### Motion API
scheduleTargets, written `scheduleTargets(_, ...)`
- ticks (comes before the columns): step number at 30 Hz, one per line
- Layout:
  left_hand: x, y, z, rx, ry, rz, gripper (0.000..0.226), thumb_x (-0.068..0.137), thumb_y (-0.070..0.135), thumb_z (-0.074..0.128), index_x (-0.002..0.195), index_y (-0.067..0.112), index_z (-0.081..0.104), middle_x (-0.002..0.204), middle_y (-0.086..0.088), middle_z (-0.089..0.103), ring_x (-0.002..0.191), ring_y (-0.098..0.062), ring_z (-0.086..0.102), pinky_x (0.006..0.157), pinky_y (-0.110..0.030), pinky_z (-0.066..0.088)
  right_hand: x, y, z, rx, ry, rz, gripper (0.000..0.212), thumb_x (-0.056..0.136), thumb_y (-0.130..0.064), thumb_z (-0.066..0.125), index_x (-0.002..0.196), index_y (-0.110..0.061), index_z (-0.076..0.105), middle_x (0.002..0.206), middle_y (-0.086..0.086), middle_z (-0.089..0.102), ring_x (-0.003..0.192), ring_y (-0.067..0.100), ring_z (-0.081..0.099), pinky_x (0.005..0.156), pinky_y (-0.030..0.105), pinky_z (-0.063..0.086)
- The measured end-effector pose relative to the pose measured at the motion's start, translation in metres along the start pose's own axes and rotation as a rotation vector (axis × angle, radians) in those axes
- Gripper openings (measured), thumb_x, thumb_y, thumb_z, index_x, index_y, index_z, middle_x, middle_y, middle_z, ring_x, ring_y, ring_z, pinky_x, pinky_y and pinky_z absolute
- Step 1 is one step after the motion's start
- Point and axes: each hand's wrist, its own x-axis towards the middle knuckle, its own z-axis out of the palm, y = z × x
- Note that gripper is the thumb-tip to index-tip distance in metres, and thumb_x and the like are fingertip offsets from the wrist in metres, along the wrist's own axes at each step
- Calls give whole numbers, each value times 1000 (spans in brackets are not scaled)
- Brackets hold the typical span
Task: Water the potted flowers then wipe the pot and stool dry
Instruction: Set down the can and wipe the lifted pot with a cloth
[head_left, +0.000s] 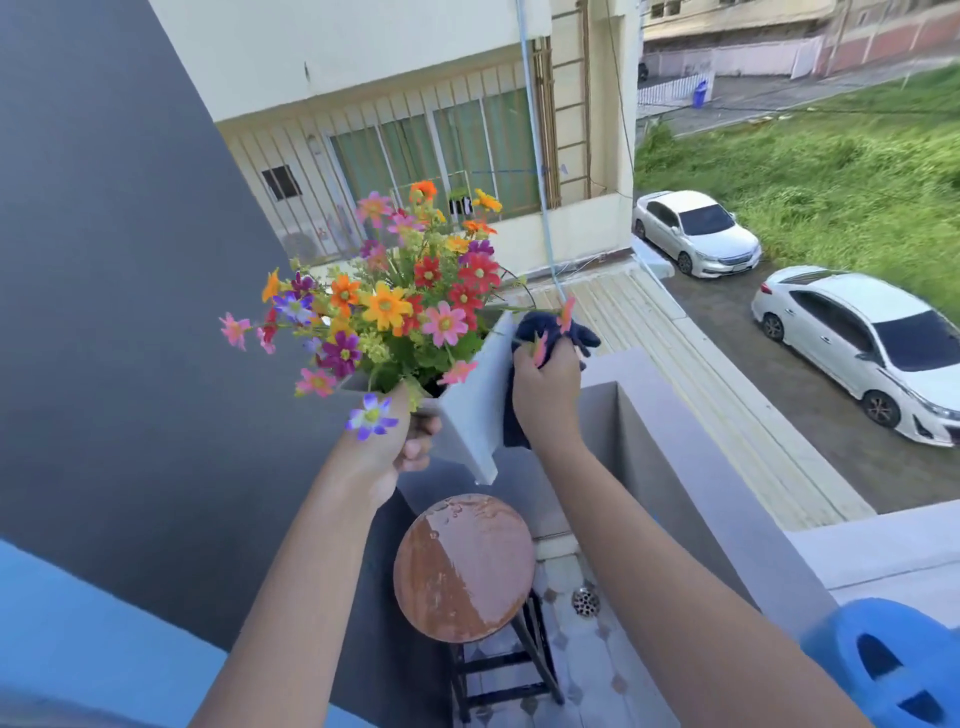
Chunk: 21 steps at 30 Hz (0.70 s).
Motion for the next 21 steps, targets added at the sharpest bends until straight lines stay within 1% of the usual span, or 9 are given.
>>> scheduleTargets(2,0,1,-1,-39,-1,-26,33,103,17,35,73,10,48,44,0,52,26,-6,28,32,-15,19,-3,14,-4,1,-1,54,7,94,-6,53,90,-9,49,76,0,50,64,8,47,63,27,35)
scheduleTargets(3,-1,1,-1,-48,-4,-28,33,103,17,34,75,10,50,44,0,51,26,-6,28,32,-14,18,-10,22,-5,16,-6,74,12,94,-3,53,86,-11,47,74,1,49,62,11,45,62,28,35)
scheduleTargets(6,4,-2,0,-75,-5,-4,31,104,19,32,83,10,53,47,0,51,26,-5,29,31,-14,18,-41,43,-5,0,-93,112,35,92,4,53,72,-17,35,65,-2,37,57,12,33,52,23,29)
scheduleTargets(8,9,-5,0,-62,22,5,27,102,18,33,82,9,48,50,0,51,28,-5,29,31,-14,18,-56,47,0,-12,-160,89,37,93,3,52,70,-18,32,65,-3,34,57,11,30,51,20,26)
scheduleTargets(11,15,-7,-2,-3,38,-2,27,103,22,31,95,8,52,51,1,50,28,-5,28,31,-13,18,-69,40,5,4,-201,53,40,94,4,52,68,-23,36,65,-6,37,58,6,34,51,13,32)
scheduleTargets(14,15,-6,-6,49,24,-15,29,103,21,32,81,12,48,49,1,51,28,-5,27,33,-14,17,-71,30,5,30,-201,-1,41,93,7,52,68,-22,37,65,-6,37,55,2,34,52,12,33)
scheduleTargets(17,9,-5,-10,152,-25,-8,21,91,8,39,71,10,44,52,-5,52,31,-10,26,38,-15,17,-51,17,5,133,-75,-25,18,93,7,50,84,-8,50,72,0,45,58,2,39,54,14,34)
scheduleTargets(19,2,-3,-13,160,-64,-41,21,87,5,44,66,9,45,52,-8,51,32,-11,25,41,-16,17,-26,10,1,172,-17,5,19,93,3,49,93,-16,53,78,-4,51,63,-2,49,64,19,41)
scheduleTargets(21,-3,0,-19,139,-108,-78,25,88,3,48,64,9,46,54,-9,49,32,-10,25,42,-17,16,-1,7,-7,186,-34,80,21,87,-6,52,80,-26,50,72,-6,49,65,8,50,66,31,40)
